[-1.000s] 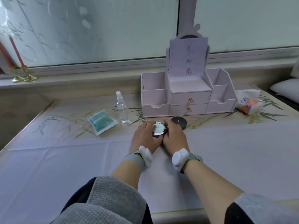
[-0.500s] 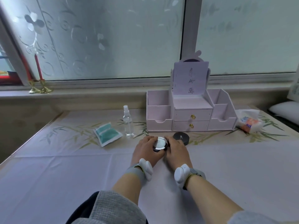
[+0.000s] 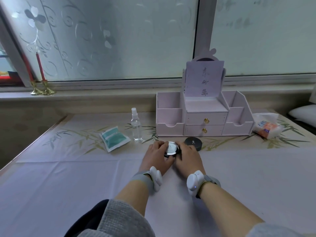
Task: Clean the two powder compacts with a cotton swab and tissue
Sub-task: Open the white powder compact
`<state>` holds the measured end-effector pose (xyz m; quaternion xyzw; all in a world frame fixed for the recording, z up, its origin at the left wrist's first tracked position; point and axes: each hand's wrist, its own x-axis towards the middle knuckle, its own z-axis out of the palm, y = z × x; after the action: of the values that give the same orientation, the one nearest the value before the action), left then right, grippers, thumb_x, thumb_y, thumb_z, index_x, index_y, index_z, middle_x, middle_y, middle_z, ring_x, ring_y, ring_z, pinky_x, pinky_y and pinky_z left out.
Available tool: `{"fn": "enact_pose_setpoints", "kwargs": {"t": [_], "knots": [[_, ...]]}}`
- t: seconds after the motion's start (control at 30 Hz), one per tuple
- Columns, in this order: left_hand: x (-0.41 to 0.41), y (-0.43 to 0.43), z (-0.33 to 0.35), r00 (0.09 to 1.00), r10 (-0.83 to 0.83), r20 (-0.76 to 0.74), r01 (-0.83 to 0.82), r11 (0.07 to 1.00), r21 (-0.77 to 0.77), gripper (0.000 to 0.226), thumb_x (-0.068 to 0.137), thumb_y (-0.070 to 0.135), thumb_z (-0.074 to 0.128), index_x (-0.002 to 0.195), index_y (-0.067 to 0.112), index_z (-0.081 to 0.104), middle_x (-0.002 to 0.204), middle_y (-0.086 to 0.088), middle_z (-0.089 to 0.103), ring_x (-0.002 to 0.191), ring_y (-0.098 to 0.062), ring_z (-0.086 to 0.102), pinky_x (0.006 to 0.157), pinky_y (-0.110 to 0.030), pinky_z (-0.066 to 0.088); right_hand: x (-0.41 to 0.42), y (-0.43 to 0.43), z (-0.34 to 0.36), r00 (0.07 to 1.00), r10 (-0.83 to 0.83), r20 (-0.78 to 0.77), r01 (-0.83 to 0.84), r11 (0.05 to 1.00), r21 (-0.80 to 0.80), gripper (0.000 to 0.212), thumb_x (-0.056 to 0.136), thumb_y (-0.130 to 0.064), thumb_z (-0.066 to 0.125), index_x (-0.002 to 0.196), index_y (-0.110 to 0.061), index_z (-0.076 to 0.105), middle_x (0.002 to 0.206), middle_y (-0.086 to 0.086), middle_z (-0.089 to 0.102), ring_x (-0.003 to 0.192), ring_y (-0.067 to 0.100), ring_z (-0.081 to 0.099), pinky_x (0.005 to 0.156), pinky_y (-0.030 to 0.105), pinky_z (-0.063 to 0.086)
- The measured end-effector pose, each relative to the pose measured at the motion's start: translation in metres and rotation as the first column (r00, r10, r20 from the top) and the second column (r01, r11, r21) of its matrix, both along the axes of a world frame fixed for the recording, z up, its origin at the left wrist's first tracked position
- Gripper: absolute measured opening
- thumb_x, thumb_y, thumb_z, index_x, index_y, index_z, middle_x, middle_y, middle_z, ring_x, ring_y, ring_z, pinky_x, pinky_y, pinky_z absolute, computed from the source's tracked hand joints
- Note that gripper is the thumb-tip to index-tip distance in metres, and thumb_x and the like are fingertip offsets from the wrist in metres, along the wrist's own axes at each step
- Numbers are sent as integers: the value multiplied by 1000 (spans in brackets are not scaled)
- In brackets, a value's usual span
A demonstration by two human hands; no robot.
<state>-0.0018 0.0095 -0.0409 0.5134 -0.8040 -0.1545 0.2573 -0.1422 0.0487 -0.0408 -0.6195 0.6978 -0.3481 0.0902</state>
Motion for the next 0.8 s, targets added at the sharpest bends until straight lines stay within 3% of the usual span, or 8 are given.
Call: {"fn": "enact_pose_setpoints", "kwargs": {"t": [0.37,0.57,0.8], "knots": [[-2,1,7,1000,-9,4,9,1000,27,52,101,32,49,150,18,41,152,-2,43,136,-25,38,114,-27,24,-2,-2,-1,999,-21,36,21,1000,-3,45,89,-32,57,134,-25,51,123,-3,64,115,23,50,96,36,44],[-1,3,10,1000,-6,-9,6,999,36,50,102,28,48,150,16,41,153,-3,43,136,-26,37,114,-26,22,-4,-1,-1,999,-1,38,2,1000,-16,43,90,-37,59,132,-34,52,122,-9,64,112,20,51,93,33,45],[-2,4,12,1000,2,-27,-1,999,42,47,102,26,47,147,14,44,151,-4,45,135,-26,39,112,-24,20,-4,-4,-4,1000,-8,-16,8,1000,19,50,96,-42,50,145,-32,45,133,-3,61,122,22,47,101,34,42]]}}
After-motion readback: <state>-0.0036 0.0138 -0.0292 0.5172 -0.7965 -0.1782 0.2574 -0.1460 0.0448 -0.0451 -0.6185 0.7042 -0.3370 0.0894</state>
